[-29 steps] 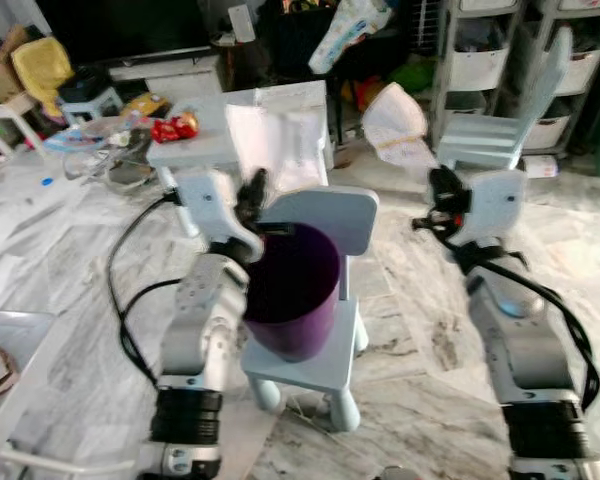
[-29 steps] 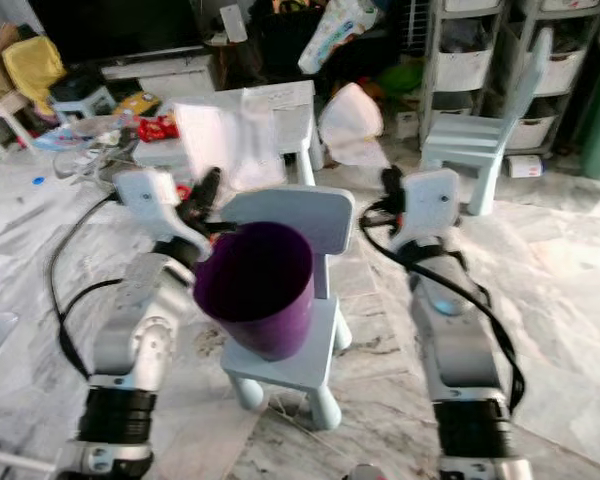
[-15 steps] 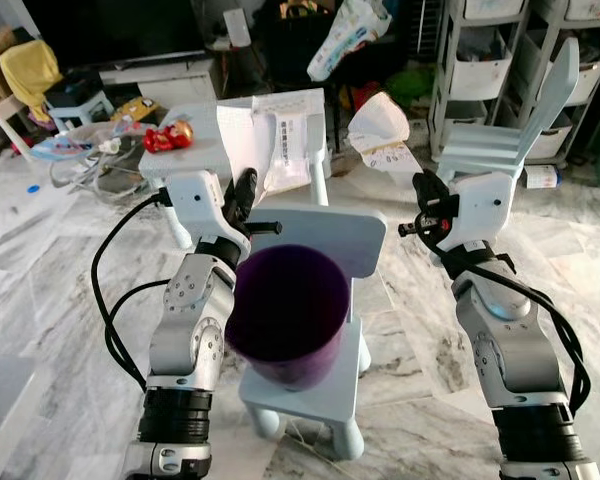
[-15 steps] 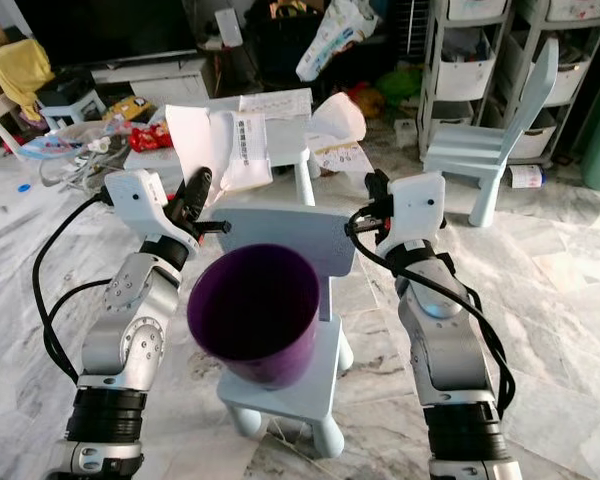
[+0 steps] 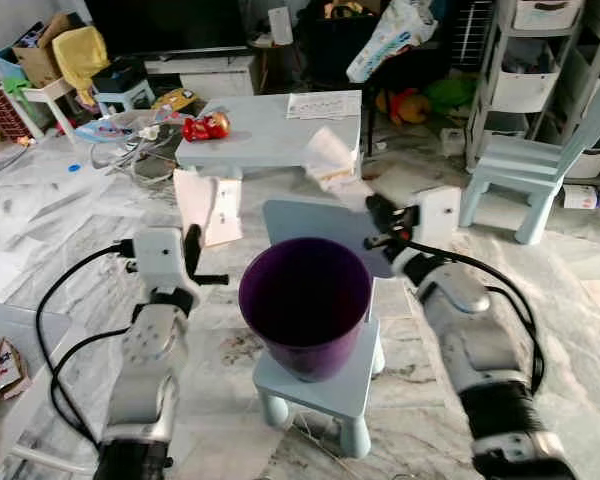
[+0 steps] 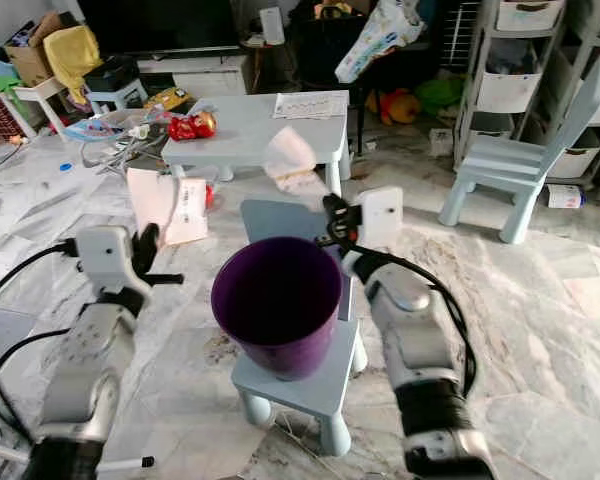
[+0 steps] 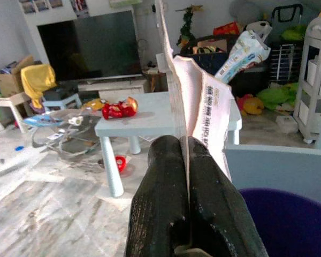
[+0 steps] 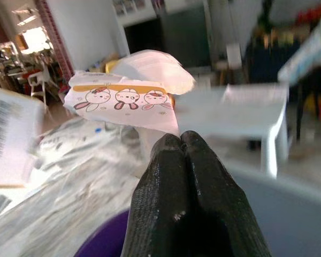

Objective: Picking trash to rubbish bin

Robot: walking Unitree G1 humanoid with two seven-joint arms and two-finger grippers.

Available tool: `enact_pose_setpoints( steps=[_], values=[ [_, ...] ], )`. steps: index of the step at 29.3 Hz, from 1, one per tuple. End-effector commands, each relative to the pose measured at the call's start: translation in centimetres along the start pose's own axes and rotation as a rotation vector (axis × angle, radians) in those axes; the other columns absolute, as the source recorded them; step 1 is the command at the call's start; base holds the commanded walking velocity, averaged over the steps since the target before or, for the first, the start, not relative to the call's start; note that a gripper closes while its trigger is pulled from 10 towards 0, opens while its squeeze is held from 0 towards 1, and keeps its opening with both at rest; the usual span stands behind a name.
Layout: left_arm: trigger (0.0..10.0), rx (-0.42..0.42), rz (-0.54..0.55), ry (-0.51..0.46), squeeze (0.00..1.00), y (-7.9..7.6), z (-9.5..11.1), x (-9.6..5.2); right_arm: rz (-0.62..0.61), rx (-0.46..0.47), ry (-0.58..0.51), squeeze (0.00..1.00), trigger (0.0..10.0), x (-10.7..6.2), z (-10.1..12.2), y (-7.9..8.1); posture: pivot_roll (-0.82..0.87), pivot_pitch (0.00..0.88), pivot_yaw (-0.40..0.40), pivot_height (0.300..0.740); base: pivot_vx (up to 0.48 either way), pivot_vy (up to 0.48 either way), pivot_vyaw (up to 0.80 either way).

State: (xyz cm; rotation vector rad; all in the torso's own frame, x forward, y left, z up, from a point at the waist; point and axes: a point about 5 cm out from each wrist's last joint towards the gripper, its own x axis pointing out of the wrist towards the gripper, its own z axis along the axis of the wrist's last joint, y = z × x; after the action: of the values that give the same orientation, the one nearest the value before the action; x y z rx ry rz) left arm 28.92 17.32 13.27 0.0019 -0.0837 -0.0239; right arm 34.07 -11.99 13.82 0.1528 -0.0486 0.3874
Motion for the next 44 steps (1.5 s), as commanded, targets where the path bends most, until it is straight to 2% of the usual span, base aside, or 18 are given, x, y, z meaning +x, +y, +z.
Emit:
enact_pose_setpoints(
  steps=[1, 2, 5, 11, 12, 15, 18, 22, 25, 26, 28, 33, 38, 39, 40, 41, 42, 44],
  values=[
    [0.0, 0.03, -0.013, -0.002, 0.0, 0.4, 0.5, -0.6, -0.051, 0.083, 0.018, 0.0, 10.0, 0.4, -0.6, -0.6, 0.05, 0.108, 0.127, 0.74, 0.0, 0.0, 0.0],
    [0.0, 0.03, -0.013, -0.002, 0.0, 0.4, 0.5, -0.6, -0.051, 0.083, 0.018, 0.0, 10.0, 0.4, -0.6, -0.6, 0.05, 0.108, 0.127, 0.74, 0.0, 0.0, 0.0],
    [0.0, 0.047, -0.039, 0.015, 0.0, 0.6, 0.7, -2.3, -0.121, 0.228, 0.101, 0.0, 10.0, 0.5, -2.5, -1.3, 0.09, 0.126, 0.143, 0.74, 0.0, 0.0, 0.0],
    [0.0, 0.078, -0.068, 0.055, 0.0, 1.0, 0.9, -4.1, -0.136, 0.3, 0.179, 0.0, 10.0, 0.5, -4.4, -1.5, 0.13, 0.158, 0.162, 0.74, 0.0, 0.0, 0.0],
    [0.0, 0.09, -0.077, 0.079, 0.0, 1.3, 0.8, -4.9, -0.139, 0.325, 0.232, 0.0, 10.0, 0.6, -5.2, -1.2, 0.13, 0.167, 0.166, 0.74, 0.0, 0.0, 0.0],
    [0.0, 0.105, -0.091, 0.111, 0.0, 1.6, 0.6, -5.8, -0.12, 0.365, 0.27, 0.0, 10.0, 0.8, -5.9, -0.6, 0.14, 0.178, 0.17, 0.74, 0.0, 0.0, 0.0],
    [0.0, 0.111, -0.11, 0.145, 0.0, 1.9, 0.3, -6.7, -0.083, 0.353, 0.317, 0.0, 10.0, 1.1, -6.5, 0.5, 0.15, 0.186, 0.168, 0.74, 0.0, 0.0, 0.0],
    [0.0, 0.103, -0.132, 0.171, 0.0, 2.0, 0.5, -7.3, -0.103, 0.27, 0.428, 0.0, 10.0, 0.9, -8.0, 1.3, 0.15, 0.196, 0.156, 0.74, 0.0, 0.0, 0.0],
    [0.0, 0.072, -0.128, 0.16, 0.0, 1.5, 0.9, -6.9, -0.169, 0.076, 0.555, 0.0, 10.0, -0.3, -9.6, 0.4, 0.14, 0.199, 0.145, 0.74, 0.0, 0.0, 0.0],
    [0.0, 0.063, -0.124, 0.154, 0.0, 1.3, 0.9, -6.7, -0.165, -0.046, 0.574, 0.0, 10.0, -0.6, -9.8, 0.0, 0.13, 0.199, 0.14, 0.74, 0.0, 0.0, 0.0],
    [0.0, 0.046, -0.125, 0.145, 0.0, 0.8, 1.0, -6.3, -0.163, -0.188, 0.583, 0.0, 10.0, -0.8, -9.7, -0.7, 0.11, 0.198, 0.132, 0.74, 0.0, 0.0, 0.0],
    [0.0, 0.001, -0.149, 0.127, 0.0, -0.5, 0.9, -5.6, -0.191, -0.269, 0.544, 0.0, 10.0, -1.1, -9.1, -2.0, 0.08, 0.192, 0.125, 0.74, 0.0, 0.0, 0.0],
    [0.0, -0.015, -0.151, 0.123, 0.0, -0.9, 0.9, -5.3, -0.235, -0.279, 0.522, 0.0, 10.0, -1.2, -8.8, -2.6, 0.07, 0.187, 0.122, 0.74, 0.0, 0.0, 0.0],
    [0.0, -0.018, -0.153, 0.122, 0.0, -1.0, 1.0, -5.1, -0.25, -0.265, 0.515, 0.13, 10.0, -1.3, -8.8, -2.8, 0.07, 0.185, 0.123, 0.74, 0.0, 0.0, 0.0],
    [0.0, -0.021, -0.153, 0.119, 0.0, -1.1, 1.0, -4.9, -0.245, -0.257, 0.509, 0.45, 10.0, -1.2, -8.7, -2.8, 0.07, 0.185, 0.122, 0.74, 0.0, 0.0, 0.0],
    [0.0, -0.021, -0.153, 0.119, 0.0, -1.1, 1.0, -4.9, -0.245, -0.257, 0.509, 0.45, 10.0, -1.2, -8.7, -2.8, 0.07, 0.185, 0.122, 0.74, 0.0, 0.0, 0.0],
    [0.0, -0.024, -0.152, 0.118, 0.0, -1.0, 1.1, -4.8, -0.248, -0.262, 0.5, 1.0, 10.0, -1.1, -8.6, -2.9, 0.07, 0.185, 0.122, 0.74, 0.0, 0.0, 0.0],
    [0.0, -0.024, -0.151, 0.119, 0.0, -1.0, 1.1, -4.8, -0.231, -0.272, 0.492, 1.0, 10.0, -0.9, -8.4, -2.7, 0.07, 0.185, 0.122, 0.74, 0.0, 0.0, 0.0]
  ],
)
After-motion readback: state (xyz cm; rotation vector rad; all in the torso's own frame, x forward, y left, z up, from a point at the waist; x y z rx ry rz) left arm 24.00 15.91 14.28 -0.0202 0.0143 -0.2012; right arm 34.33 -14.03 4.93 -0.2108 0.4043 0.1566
